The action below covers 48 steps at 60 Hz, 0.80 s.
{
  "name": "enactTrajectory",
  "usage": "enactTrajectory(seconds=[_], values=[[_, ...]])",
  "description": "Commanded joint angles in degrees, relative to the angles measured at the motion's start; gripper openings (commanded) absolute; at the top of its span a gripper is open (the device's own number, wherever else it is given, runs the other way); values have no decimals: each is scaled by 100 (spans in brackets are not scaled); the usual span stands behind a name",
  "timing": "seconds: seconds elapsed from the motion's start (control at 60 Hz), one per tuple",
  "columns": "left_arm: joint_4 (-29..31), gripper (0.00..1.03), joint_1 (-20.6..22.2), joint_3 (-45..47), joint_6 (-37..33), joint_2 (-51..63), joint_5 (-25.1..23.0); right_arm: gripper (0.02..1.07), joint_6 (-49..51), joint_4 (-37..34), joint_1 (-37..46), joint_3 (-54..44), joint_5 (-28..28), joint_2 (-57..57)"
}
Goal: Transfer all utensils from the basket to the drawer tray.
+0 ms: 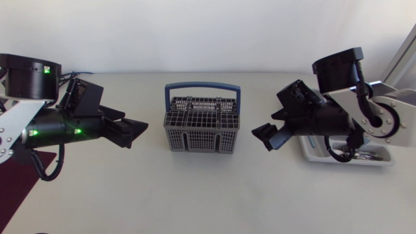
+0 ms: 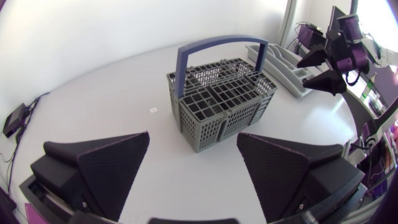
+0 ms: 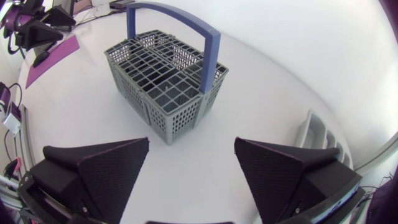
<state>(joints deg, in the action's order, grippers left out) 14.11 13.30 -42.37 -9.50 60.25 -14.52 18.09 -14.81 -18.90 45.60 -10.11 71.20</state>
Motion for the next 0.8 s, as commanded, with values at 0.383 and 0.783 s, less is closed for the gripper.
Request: enactTrajectory(seconds=[0.383,0.783], values=[[-347,99,-811,1082,97,-1789,-24,102,-139,690,1599,-1291,317,-1706],[-859,99,-1398,2074,16,-3268,36,102,-42,1287,2426,-2372,536,-3235]])
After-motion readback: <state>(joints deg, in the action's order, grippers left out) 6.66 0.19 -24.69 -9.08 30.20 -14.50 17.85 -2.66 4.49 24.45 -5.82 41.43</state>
